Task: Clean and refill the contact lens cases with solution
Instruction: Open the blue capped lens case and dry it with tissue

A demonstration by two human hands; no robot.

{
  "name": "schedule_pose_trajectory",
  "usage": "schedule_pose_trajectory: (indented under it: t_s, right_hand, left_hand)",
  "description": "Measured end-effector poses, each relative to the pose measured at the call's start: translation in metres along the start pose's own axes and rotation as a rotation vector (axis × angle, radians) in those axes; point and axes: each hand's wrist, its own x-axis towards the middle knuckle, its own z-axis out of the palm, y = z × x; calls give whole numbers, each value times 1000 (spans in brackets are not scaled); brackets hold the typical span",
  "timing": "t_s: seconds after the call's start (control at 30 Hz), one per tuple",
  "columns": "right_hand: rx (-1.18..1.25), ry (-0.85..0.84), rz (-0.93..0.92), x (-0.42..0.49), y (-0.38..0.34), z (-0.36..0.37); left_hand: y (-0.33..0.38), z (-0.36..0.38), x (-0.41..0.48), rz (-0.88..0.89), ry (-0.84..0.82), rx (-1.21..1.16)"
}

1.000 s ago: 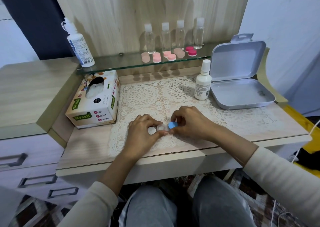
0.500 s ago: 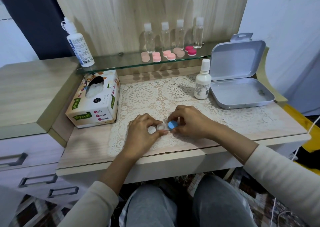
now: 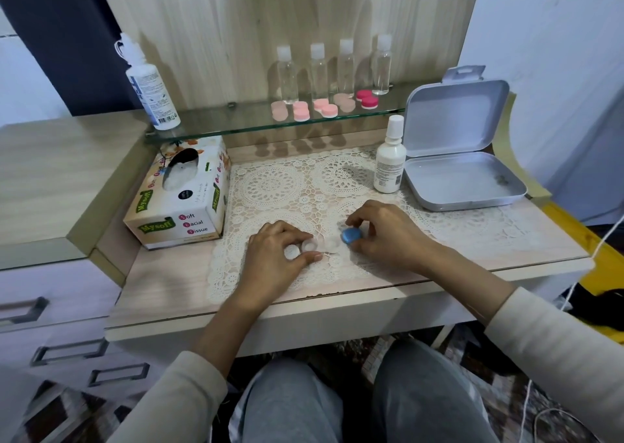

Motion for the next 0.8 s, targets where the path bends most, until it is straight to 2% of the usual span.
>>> schedule_pose_trajectory:
  t_s: [0.33,0.5,0.8]
  right_hand:
    - [-7,46,-116,-5,-18,10]
    - [-3,11,-116,-1,-16,13]
    - [53,97,-81,-5,-4,-8]
  left_hand:
    - [4,-1,-1,-32,-5,16]
    - [6,-3,-1,-47,-13,22]
    - [18,-18,13,-111,-150,-24]
